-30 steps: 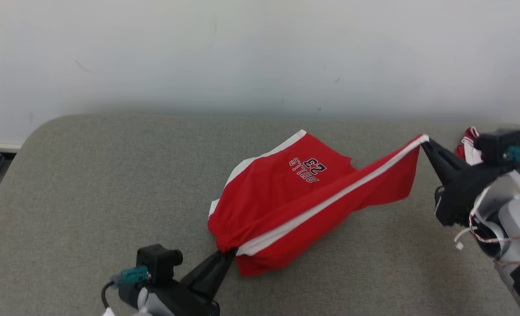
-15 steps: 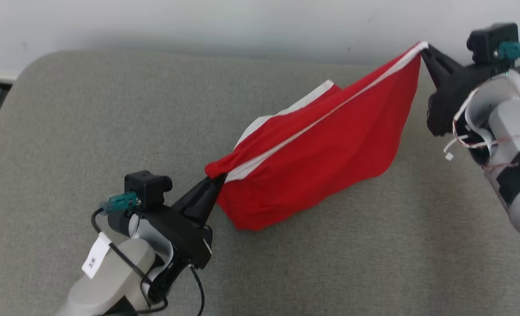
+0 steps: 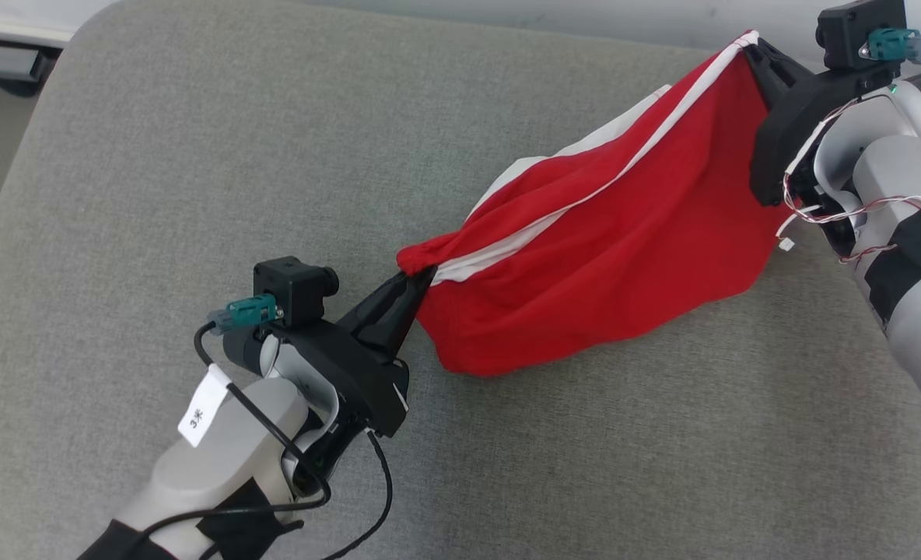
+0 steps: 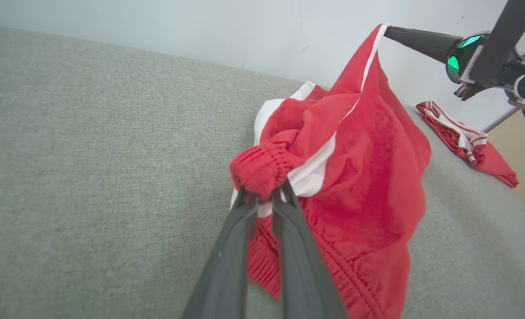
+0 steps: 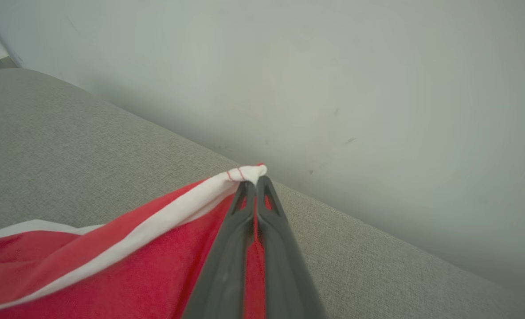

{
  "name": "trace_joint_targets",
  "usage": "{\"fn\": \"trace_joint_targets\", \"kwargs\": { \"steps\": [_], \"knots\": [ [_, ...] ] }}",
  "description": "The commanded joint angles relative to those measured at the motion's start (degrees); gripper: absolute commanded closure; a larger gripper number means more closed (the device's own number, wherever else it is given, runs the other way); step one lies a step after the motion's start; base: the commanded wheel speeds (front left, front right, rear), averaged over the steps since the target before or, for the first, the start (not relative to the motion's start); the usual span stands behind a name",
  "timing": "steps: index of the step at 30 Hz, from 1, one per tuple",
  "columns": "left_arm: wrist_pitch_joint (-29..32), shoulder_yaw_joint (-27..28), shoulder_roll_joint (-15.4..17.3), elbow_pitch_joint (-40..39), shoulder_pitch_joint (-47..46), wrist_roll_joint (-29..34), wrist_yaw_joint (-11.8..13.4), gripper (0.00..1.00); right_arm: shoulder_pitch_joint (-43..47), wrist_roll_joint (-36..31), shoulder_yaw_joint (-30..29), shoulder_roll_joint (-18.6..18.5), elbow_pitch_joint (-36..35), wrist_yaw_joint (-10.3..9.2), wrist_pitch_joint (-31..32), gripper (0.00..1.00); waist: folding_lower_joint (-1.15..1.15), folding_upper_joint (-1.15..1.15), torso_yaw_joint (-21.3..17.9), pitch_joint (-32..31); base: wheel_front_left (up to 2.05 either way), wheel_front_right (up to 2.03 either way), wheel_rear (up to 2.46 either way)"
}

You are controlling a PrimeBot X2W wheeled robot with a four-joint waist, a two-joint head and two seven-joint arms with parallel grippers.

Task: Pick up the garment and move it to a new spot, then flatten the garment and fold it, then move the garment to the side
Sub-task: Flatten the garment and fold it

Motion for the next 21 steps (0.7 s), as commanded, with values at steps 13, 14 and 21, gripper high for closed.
{"fn": "trace_joint_targets", "kwargs": {
  "steps": [13,14,21],
  "knots": [
    [-0.6,-0.1,-0.9,-0.3,-3.2,-1.3,0.0,1.00,-5.4,0.5,1.6,-0.9,5.9,-0.13,-3.0,1.00,-0.01,-0.01,2.9,4.3,0.00,0.00,0.00],
    [-0.6,0.0,-0.9,-0.3,-3.2,-1.1,0.0,1.00,-5.5,0.6,1.5,-0.9,6.2,-0.13,-2.9,1.00,-0.01,-0.01,3.1,4.4,0.00,0.00,0.00],
    [-0.6,-0.4,-1.2,-0.2,-3.0,-0.7,0.0,1.00,-5.2,0.4,1.1,-0.7,6.9,-0.13,-2.9,1.00,-0.01,-0.01,3.7,4.5,0.00,0.00,0.00]
  ]
}}
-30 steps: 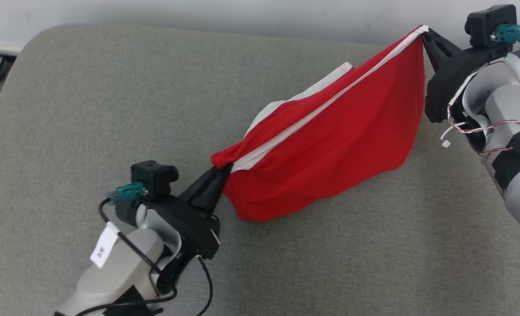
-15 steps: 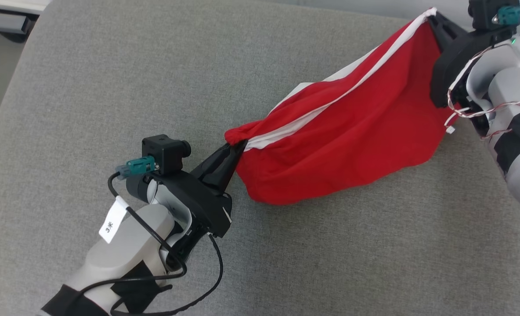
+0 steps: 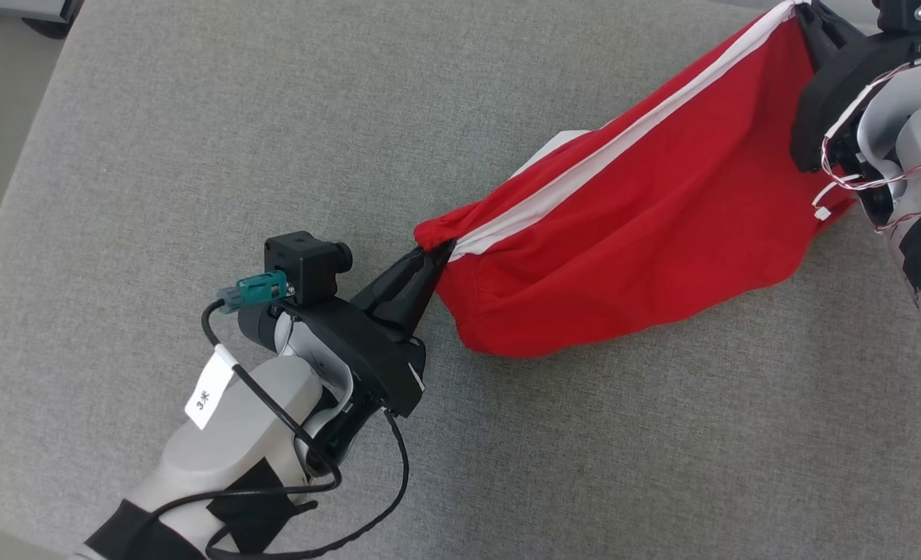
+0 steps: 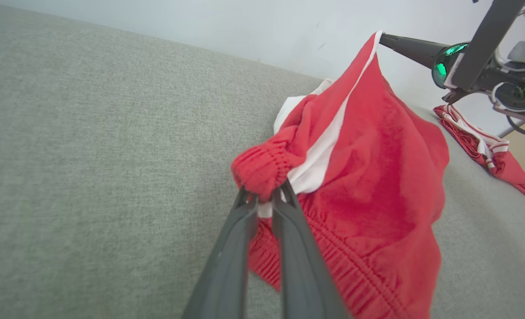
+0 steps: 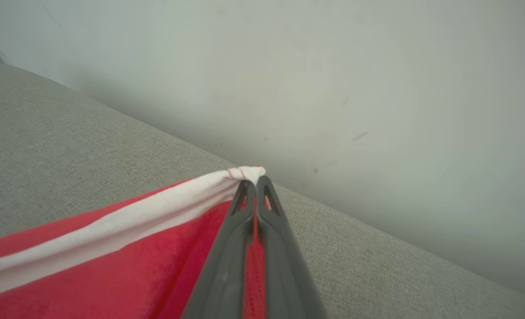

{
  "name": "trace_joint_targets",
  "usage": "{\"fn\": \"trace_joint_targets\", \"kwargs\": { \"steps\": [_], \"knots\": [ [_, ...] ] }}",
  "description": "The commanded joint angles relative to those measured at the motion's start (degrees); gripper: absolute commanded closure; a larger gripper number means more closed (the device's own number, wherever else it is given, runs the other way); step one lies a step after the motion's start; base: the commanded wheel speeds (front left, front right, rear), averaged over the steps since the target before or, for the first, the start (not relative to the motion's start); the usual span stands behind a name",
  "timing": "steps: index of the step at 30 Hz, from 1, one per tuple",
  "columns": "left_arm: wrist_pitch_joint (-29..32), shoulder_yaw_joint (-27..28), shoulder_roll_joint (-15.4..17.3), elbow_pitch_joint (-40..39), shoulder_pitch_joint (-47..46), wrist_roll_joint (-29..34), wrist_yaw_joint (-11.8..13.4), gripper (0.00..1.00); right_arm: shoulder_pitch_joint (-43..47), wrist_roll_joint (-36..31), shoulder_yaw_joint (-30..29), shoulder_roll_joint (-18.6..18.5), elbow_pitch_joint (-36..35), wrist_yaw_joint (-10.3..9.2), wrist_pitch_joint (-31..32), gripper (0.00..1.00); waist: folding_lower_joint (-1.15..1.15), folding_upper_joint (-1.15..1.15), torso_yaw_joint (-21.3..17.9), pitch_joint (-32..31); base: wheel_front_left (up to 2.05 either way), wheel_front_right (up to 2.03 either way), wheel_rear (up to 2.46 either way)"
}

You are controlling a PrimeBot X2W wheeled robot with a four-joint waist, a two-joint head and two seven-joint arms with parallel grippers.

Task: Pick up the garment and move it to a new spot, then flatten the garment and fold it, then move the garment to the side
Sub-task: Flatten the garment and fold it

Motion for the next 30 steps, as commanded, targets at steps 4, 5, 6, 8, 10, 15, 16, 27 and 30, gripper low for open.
{"fn": "trace_joint_targets", "kwargs": {
  "steps": [4,5,6,8,10,15,16,27,30],
  "knots": [
    [-0.4,1.0,-0.2,0.6,-0.2,1.2,0.1,0.00,0.0,0.0,-0.4,0.3,0.4,-0.13,0.2,0.00,0.00,-0.01,-0.1,-0.3,0.00,0.00,0.00],
    [-0.4,1.0,-0.3,0.7,-0.1,1.2,0.1,0.00,0.1,0.0,-0.5,0.5,0.4,-0.13,0.4,0.00,0.00,-0.01,-0.1,-0.3,0.00,0.00,0.00],
    [-0.4,1.0,-0.3,0.9,0.0,1.5,0.1,0.00,0.1,0.0,-0.5,0.5,0.4,-0.13,0.5,0.00,0.00,-0.01,-0.2,-0.4,0.00,0.00,0.00],
    [-0.4,1.1,-0.4,1.1,0.1,1.5,0.1,0.00,0.1,0.1,-0.7,0.3,0.5,-0.13,0.6,0.00,0.00,-0.01,-0.3,-0.6,0.00,0.00,0.00],
    [-0.4,1.4,-0.5,1.3,0.1,1.8,0.1,0.00,0.5,0.2,-0.7,0.2,0.5,-0.13,0.7,0.00,0.00,-0.01,-0.4,-0.8,0.00,0.00,0.00],
    [-0.4,2.7,-0.4,1.5,1.1,2.4,0.1,0.00,1.9,0.8,-1.0,0.1,0.5,-0.13,0.2,0.00,0.00,-0.01,-0.8,-2.0,0.00,0.00,0.00],
    [-0.4,3.2,-0.4,1.6,1.5,2.9,0.1,0.00,2.4,1.0,-1.1,0.1,0.5,-0.13,-0.1,0.00,0.00,-0.01,-0.9,-2.4,0.00,0.00,0.00],
    [-0.4,13.1,0.3,-0.7,7.6,15.5,1.5,0.00,7.6,4.5,-0.4,-0.6,-0.9,-0.13,-3.0,0.00,0.00,-0.01,-2.4,-6.4,0.00,0.00,0.00],
    [-0.3,16.8,0.3,-4.0,10.4,20.0,2.7,0.00,9.8,5.6,-0.1,-0.8,-1.6,-0.13,-3.6,0.00,0.00,-0.01,-2.9,-8.3,0.00,0.00,0.00]
  ]
}}
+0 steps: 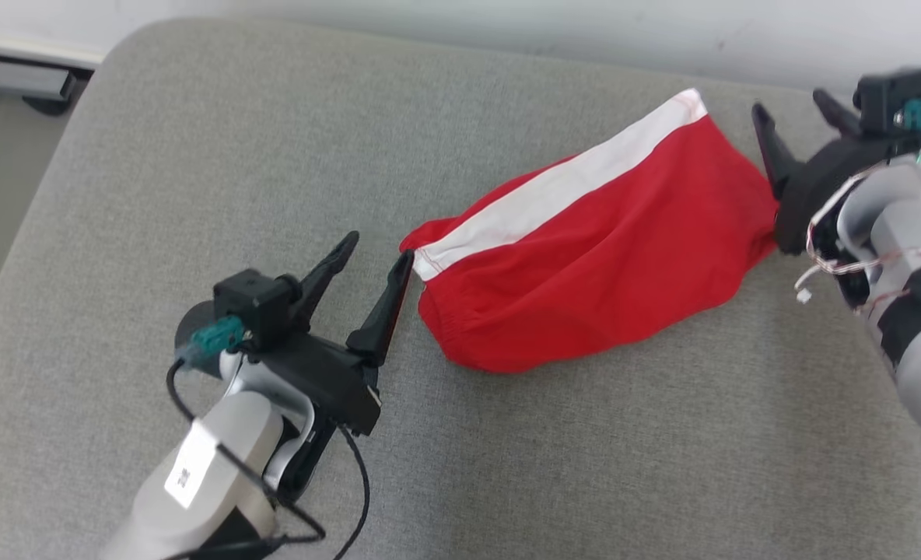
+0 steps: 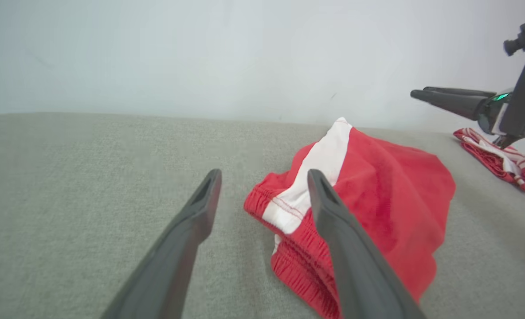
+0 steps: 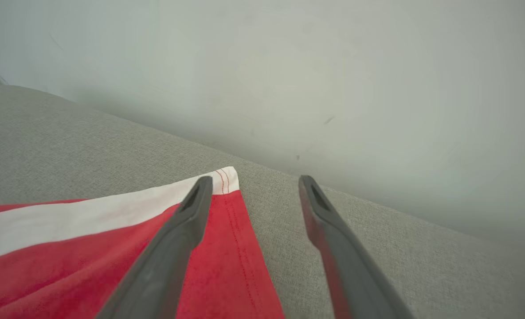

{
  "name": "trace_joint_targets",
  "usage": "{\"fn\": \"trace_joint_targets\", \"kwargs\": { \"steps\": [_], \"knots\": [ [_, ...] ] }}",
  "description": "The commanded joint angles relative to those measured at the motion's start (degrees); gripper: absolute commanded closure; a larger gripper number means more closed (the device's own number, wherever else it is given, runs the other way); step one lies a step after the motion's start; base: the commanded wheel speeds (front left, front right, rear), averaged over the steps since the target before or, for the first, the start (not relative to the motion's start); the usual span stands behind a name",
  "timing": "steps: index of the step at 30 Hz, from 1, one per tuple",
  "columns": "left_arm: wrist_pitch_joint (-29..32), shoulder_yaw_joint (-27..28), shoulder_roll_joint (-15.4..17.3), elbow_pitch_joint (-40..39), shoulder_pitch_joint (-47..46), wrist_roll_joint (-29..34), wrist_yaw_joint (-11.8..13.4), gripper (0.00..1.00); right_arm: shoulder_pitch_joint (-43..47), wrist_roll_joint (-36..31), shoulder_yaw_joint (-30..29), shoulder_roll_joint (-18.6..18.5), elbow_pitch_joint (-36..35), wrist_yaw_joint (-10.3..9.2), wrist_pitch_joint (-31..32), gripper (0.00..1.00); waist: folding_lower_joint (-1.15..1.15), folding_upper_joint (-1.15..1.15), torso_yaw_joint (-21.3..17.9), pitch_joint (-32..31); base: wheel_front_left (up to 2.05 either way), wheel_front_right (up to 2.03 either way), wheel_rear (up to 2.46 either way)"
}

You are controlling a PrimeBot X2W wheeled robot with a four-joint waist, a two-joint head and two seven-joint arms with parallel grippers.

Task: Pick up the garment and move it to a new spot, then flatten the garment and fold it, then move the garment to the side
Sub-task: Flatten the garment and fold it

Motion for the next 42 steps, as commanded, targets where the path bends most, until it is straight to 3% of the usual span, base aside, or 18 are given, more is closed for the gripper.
{"fn": "trace_joint_targets", "kwargs": {
  "steps": [1,14,27,31,42],
  "knots": [
    [-0.3,1.5,0.3,-1.3,1.9,1.9,0.4,0.00,1.6,0.9,0.0,-0.4,-0.3,-0.13,-0.6,0.00,0.01,0.00,-0.8,-2.2,0.00,0.00,0.00],
    [-0.3,10.4,0.7,-8.1,13.6,11.9,2.5,0.00,11.0,6.7,0.9,-1.4,-4.5,-0.13,-2.7,0.00,0.01,0.00,-2.8,-9.9,0.00,0.00,0.00],
    [-0.3,18.9,2.1,-18.8,28.5,18.2,6.4,0.00,19.0,12.1,0.1,-1.5,-2.8,-0.13,-3.1,0.00,0.01,0.00,-1.3,-17.4,0.00,0.00,0.00],
    [-0.3,21.2,3.0,-20.9,33.0,19.4,7.9,0.00,20.9,13.1,-0.6,-2.2,-2.8,-0.13,-3.1,0.00,0.01,0.00,-0.7,-18.6,0.00,0.00,0.00],
    [-0.3,22.3,3.1,-23.5,35.9,21.6,8.1,0.00,20.6,14.1,-1.4,-4.4,0.9,-0.13,-1.9,0.00,0.01,0.00,4.7,-17.2,0.00,0.00,0.00]
  ]
}}
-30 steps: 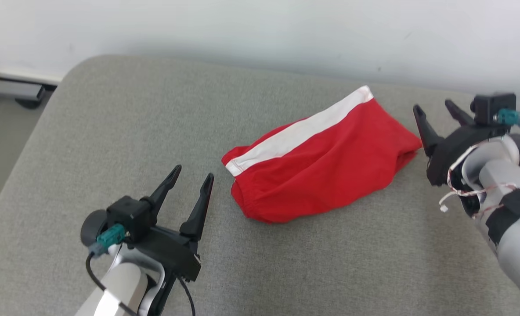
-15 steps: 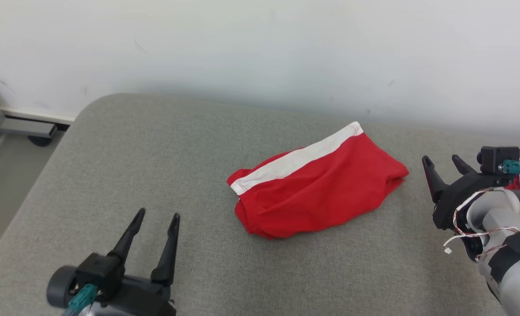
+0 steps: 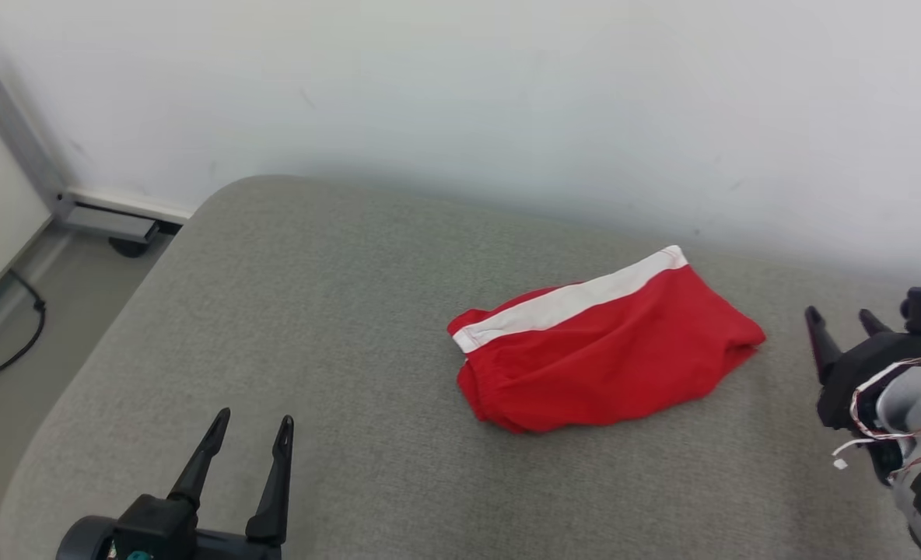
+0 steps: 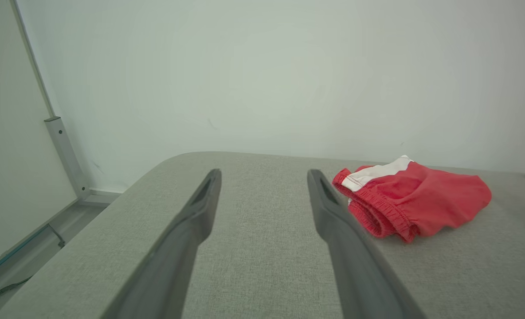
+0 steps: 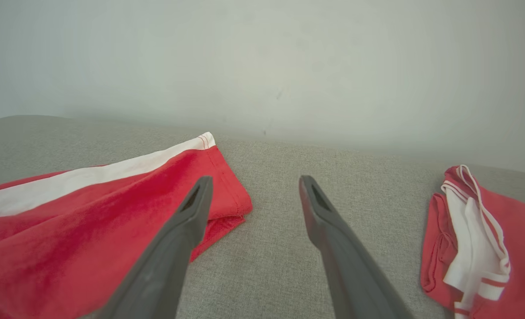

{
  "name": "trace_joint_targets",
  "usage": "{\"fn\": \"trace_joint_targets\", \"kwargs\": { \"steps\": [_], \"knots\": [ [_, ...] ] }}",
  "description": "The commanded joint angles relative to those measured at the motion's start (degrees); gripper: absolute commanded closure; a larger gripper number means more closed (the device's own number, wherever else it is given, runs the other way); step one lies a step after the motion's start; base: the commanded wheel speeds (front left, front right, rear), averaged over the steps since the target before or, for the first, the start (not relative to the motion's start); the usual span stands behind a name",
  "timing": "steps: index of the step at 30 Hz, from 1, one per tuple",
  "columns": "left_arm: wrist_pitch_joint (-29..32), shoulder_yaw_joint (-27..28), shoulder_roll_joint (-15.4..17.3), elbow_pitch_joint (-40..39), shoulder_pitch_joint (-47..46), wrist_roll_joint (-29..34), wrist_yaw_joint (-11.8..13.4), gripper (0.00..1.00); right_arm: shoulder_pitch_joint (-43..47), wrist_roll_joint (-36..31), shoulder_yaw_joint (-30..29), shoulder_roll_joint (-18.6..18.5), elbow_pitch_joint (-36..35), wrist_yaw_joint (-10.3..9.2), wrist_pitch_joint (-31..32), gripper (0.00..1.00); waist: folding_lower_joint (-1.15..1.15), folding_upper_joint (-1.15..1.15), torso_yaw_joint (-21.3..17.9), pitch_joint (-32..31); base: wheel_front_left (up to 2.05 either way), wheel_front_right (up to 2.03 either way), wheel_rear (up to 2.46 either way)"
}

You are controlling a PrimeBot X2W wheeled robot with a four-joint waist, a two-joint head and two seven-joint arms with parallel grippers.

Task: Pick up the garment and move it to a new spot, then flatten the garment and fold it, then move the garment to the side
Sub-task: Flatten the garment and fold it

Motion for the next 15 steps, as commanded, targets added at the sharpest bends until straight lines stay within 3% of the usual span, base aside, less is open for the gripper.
{"fn": "trace_joint_targets", "kwargs": {
  "steps": [1,15],
  "knots": [
    [-0.3,0.3,0.1,-0.4,0.0,0.8,0.1,0.00,-0.7,0.6,-0.6,-0.9,0.6,-0.13,0.4,0.00,0.01,0.01,2.8,1.6,0.00,0.00,0.00],
    [-0.3,1.4,-1.7,-1.3,-3.2,1.3,-1.7,0.00,-4.4,-0.9,-5.6,-5.6,1.3,-0.13,6.0,0.00,0.01,0.01,9.2,10.4,0.00,0.00,0.00]
  ]
}}
